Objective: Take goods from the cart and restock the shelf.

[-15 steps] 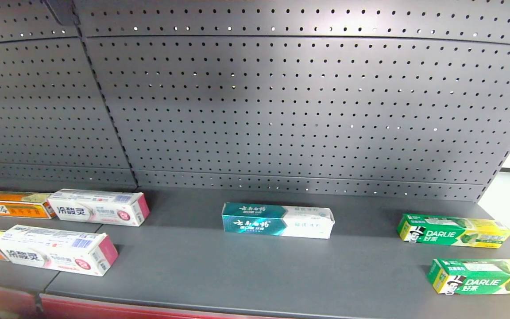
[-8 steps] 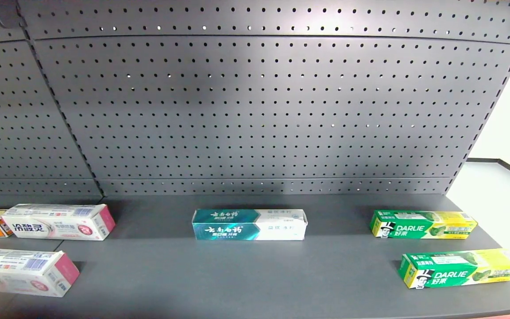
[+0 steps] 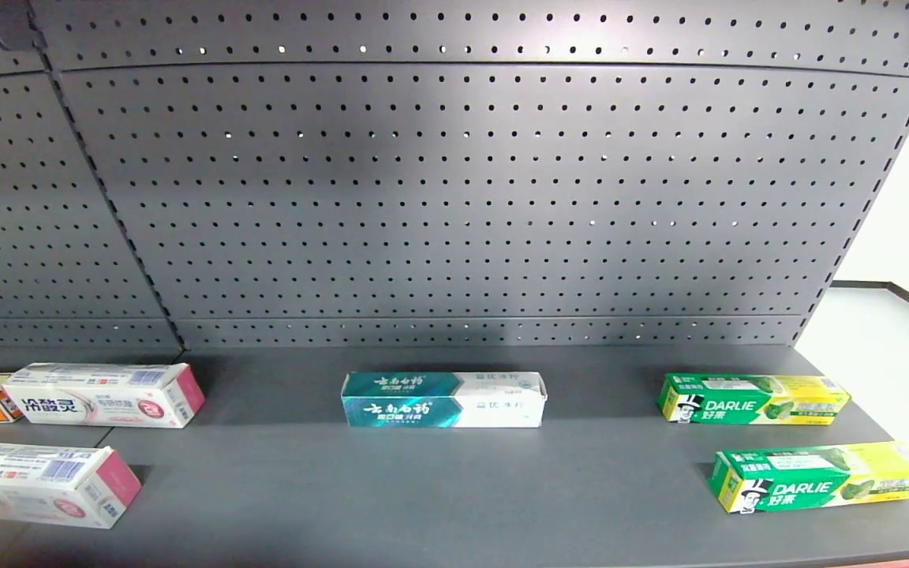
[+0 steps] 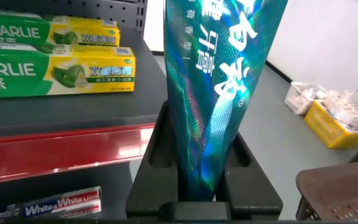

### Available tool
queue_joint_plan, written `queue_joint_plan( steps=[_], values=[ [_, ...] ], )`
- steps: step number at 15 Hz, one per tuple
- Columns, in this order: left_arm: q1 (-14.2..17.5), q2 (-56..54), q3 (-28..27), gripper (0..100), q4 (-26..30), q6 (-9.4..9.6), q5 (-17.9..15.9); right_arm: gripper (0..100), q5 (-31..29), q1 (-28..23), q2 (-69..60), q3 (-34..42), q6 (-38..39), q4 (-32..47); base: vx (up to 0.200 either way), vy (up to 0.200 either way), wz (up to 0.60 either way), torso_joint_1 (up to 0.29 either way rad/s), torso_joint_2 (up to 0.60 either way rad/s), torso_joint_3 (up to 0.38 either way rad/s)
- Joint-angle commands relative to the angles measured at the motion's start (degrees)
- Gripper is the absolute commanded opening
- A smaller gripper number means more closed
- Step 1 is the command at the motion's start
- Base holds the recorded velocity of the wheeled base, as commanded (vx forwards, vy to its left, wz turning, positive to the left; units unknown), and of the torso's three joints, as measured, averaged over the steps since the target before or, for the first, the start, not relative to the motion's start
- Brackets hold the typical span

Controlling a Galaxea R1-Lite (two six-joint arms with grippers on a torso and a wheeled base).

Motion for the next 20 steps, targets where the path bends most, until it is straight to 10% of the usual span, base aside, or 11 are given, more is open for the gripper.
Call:
queue_joint_plan(
  steps=[1,14,20],
  values=[
    [-0.02,0.09,0.0,100,0.01,-0.03,0.03,0,0.66,-0.01,-0.02,-0.04,0.1,-0.06,0.0,0.0,0.0,0.0,0.0,0.0],
    [-0.02,0.0,0.0,100,0.01,-0.03,0.03,0,15.25,-0.54,0.07,-0.04,8.8,4.42,0.0,0.0,0.0,0.0,0.0,0.0],
    [-0.02,0.26,-3.52,100,-0.17,3.92,-6.12,0,18.68,-0.54,0.07,-0.13,6.78,4.69,0.0,0.0,0.0,0.0,0.0,0.0]
  ],
)
